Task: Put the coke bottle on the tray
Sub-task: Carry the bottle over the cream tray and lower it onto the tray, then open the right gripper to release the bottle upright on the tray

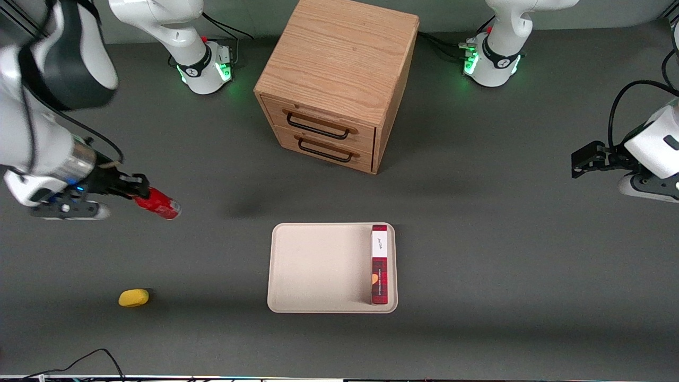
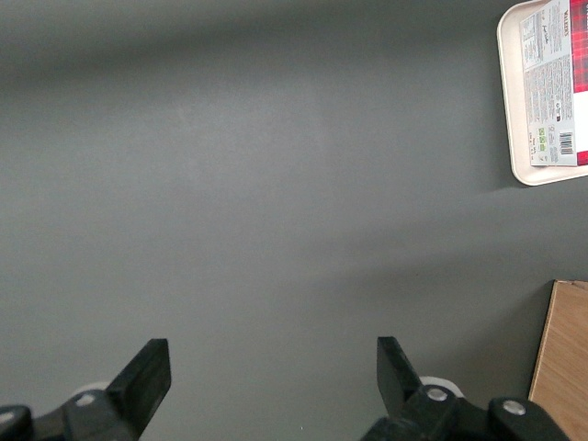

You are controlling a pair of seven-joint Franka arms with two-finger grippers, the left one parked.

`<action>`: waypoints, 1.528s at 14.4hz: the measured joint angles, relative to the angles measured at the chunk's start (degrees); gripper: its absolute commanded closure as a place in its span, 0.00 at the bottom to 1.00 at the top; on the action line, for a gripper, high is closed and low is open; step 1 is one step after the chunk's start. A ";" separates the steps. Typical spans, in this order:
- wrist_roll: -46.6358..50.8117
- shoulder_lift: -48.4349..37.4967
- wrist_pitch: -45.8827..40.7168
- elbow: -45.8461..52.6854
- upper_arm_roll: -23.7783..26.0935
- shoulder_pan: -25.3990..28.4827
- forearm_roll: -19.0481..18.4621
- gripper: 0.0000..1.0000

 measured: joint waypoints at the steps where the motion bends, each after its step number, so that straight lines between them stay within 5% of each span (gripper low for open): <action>1: 0.71 1.85 -4.69 6.14 0.10 0.94 0.03 1.00; 3: 7.15 8.57 -10.81 18.60 0.86 3.27 0.13 1.00; 6: 20.73 22.26 -8.69 32.04 2.41 8.29 0.15 1.00; 11: 39.01 38.70 8.73 36.52 2.43 13.09 -1.71 1.00; 16: 47.37 47.61 17.89 37.85 3.28 14.41 -1.92 1.00; 17: 47.98 48.27 18.72 37.97 3.41 14.58 -1.93 0.65; 18: 48.61 48.62 19.16 38.03 3.49 14.69 -1.95 0.01; 22: 49.07 48.90 19.42 38.86 4.17 14.93 -5.60 0.00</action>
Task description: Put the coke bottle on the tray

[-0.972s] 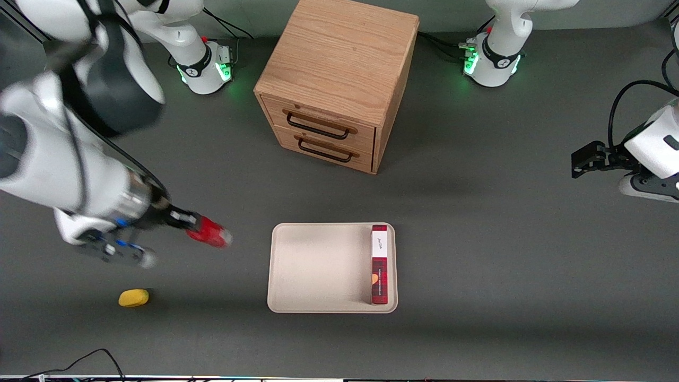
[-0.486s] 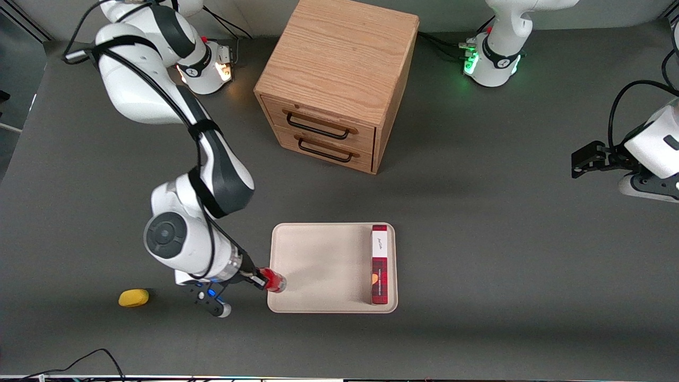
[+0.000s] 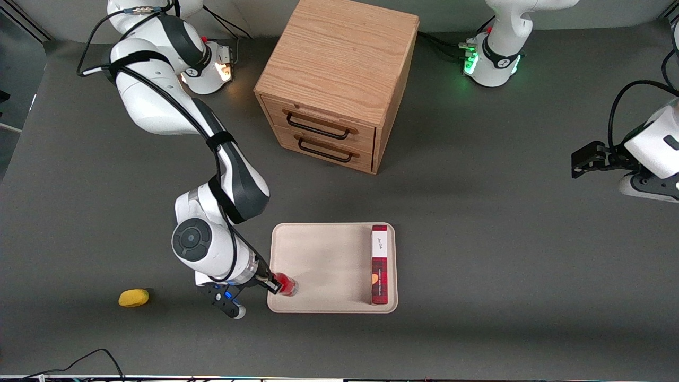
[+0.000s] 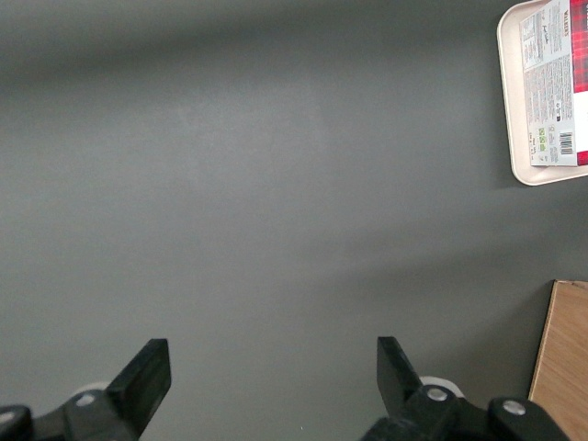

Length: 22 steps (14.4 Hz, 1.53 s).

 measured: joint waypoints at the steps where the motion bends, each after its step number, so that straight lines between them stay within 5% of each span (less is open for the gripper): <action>1: 0.00 -0.02 -0.54 0.52 0.61 0.00 -0.56 0.00; 4: -0.31 -2.33 -7.42 3.23 2.35 -0.07 -1.58 0.00; 8: -7.39 -15.50 -24.77 4.95 4.17 -1.60 -1.82 0.00; 13: -26.95 -35.62 -37.24 -7.03 7.92 -13.57 -1.81 0.00; 18: -47.84 -52.97 -31.92 -32.37 -6.65 -17.36 4.75 0.00; 22: -49.23 -60.88 -22.27 -49.98 -7.85 -17.27 5.22 0.00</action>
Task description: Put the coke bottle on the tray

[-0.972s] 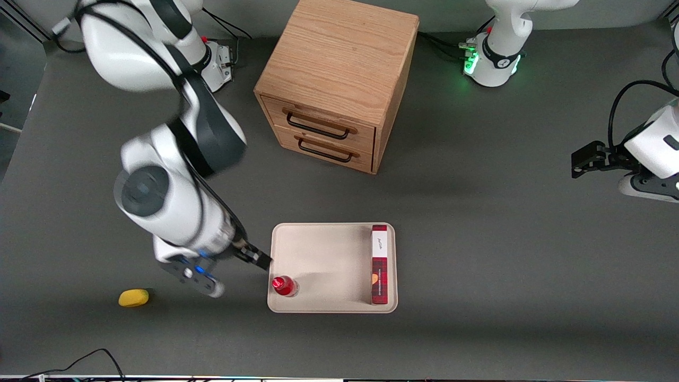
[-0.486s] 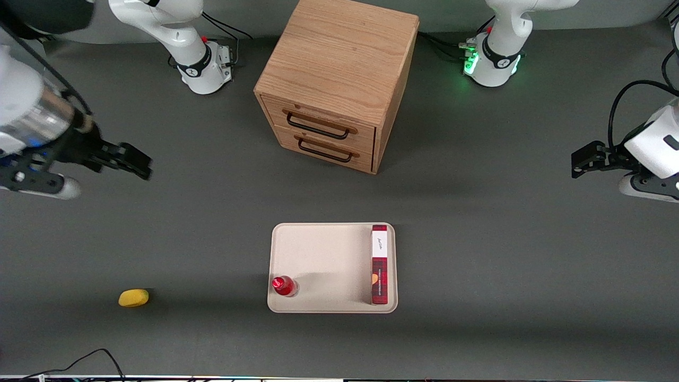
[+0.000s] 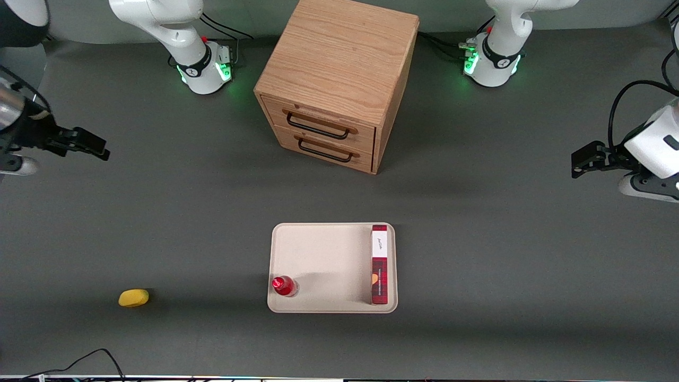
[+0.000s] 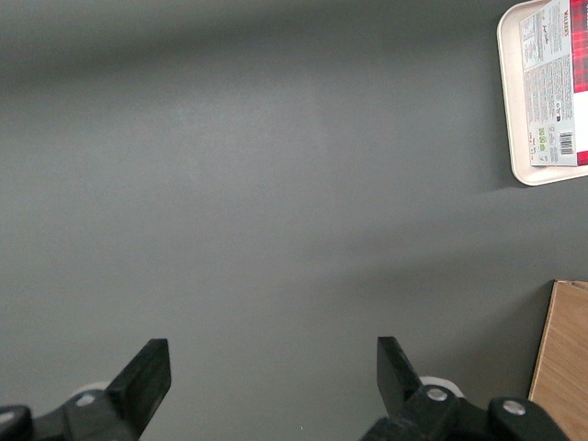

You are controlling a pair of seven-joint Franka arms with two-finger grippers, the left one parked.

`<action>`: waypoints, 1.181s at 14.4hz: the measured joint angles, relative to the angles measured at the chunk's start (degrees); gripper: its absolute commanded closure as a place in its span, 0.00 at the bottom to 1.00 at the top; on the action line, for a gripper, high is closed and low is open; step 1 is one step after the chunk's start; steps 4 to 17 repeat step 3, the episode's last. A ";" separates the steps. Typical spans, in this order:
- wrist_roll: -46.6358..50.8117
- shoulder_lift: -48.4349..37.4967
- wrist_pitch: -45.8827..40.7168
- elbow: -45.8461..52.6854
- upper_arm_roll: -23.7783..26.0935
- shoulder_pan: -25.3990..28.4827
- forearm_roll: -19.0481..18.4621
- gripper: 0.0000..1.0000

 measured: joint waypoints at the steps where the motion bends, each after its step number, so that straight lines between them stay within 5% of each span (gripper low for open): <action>1: 0.04 -0.69 0.37 -1.21 0.07 0.33 0.00 0.00; 17: 0.09 -1.34 0.35 -1.27 0.10 0.74 0.00 0.00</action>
